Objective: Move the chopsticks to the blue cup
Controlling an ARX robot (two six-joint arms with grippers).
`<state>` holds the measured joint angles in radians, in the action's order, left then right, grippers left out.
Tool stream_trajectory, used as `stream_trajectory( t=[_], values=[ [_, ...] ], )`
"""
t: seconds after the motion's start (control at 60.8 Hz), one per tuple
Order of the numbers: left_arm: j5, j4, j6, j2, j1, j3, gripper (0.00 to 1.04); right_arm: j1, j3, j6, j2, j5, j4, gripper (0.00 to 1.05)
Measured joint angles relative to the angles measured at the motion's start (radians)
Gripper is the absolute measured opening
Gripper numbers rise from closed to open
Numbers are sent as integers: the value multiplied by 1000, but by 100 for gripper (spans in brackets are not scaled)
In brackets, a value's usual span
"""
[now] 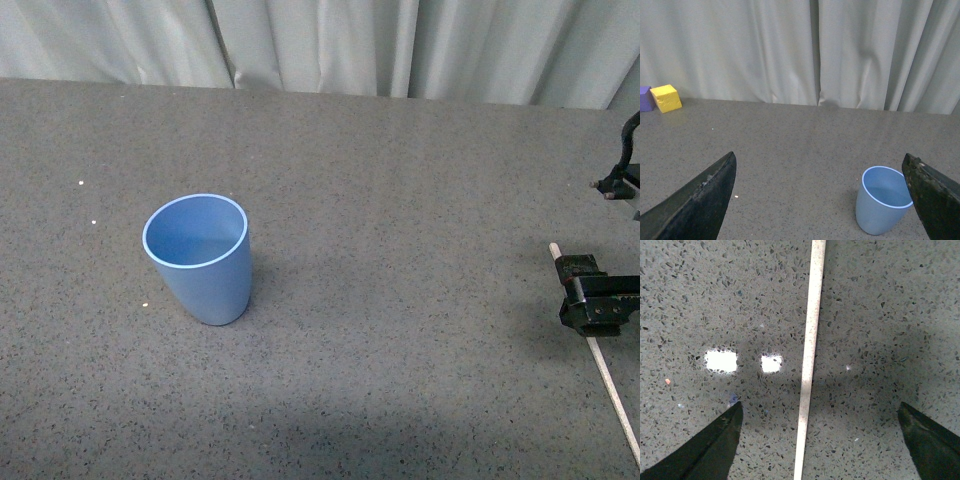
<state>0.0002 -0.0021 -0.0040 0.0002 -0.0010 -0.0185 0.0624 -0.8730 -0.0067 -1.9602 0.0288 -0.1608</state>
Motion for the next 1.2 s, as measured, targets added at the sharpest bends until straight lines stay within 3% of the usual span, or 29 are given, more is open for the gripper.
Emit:
stream_trajectory(
  t=[0.247,0.329,0.593,0.955,1.202],
  values=[
    [0,0,0,0,0,0,98,11,-29,18,-76,39,-14,54],
    [0,0,0,0,0,0,98,11,-39,31,-96,50,-19,36],
    [0,0,0,0,0,0,98,23,-48,48,-106,37,-18,1],
    [0,0,0,0,0,0,98,22,-35,72,-97,11,14,1],
    [0,0,0,0,0,0,98,19,27,94,51,-134,68,1]
  ],
)
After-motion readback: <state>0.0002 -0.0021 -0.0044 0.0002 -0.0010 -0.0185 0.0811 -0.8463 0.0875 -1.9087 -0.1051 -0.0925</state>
